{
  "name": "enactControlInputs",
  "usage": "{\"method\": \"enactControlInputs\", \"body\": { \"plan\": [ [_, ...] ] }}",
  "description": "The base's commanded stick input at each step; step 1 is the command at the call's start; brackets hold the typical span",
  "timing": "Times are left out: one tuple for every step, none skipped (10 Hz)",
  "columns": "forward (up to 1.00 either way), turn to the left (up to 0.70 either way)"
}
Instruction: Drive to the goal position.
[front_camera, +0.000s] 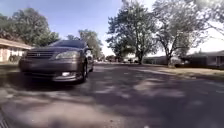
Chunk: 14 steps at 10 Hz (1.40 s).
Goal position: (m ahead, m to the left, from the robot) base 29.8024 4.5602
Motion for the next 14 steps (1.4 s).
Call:
{"method": "enactControlInputs", "body": {
  "plan": [
    [1.0,0.0],
    [1.0,0.0],
    [1.0,0.0],
    [1.0,0.0],
    [1.0,0.0],
    [1.0,0.0],
    [1.0,0.0],
    [1.0,0.0],
    [1.0,0.0],
    [1.0,0.0],
    [1.0,0.0],
    [1.0,0.0],
    [1.0,0.0],
    [1.0,0.0]
  ]
}}
